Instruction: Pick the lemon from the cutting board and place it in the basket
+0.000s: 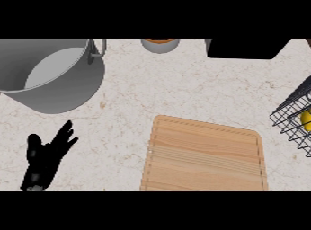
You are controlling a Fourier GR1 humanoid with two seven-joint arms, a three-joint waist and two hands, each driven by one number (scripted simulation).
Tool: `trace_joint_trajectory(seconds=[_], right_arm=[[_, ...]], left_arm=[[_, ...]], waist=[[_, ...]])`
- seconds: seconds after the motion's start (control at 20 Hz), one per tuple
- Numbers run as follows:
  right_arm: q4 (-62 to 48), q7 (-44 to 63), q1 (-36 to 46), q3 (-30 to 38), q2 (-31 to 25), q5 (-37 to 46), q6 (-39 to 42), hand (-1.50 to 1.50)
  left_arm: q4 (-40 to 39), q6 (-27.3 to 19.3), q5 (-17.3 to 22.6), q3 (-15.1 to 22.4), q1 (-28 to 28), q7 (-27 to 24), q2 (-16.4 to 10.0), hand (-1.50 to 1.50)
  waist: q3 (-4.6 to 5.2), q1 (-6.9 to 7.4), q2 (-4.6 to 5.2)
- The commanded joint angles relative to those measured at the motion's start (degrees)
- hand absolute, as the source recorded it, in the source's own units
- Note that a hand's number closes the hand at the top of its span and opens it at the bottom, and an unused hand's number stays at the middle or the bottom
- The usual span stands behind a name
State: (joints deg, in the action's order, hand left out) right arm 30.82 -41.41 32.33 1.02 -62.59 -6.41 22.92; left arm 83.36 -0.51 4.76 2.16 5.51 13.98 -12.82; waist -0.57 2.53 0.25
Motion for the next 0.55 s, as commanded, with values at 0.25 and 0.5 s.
trace_joint_trajectory(seconds=[0.25, 0.5], right_arm=[[-14.95, 0.28, 6.54, 4.72, -4.62, -1.64, 9.56, -1.5], [-18.49, 1.98, 7.26, 5.42, -8.17, -1.36, 12.33, -1.5]], left_arm=[[-0.44, -0.78, -0.94, 1.35, 0.61, 3.96, 1.3, 0.0], [-1.31, -0.32, -0.6, 0.07, 0.26, 2.68, 0.62, 0.0]], waist=[[0.26, 0.04, 0.74], [0.14, 0.2, 1.03]])
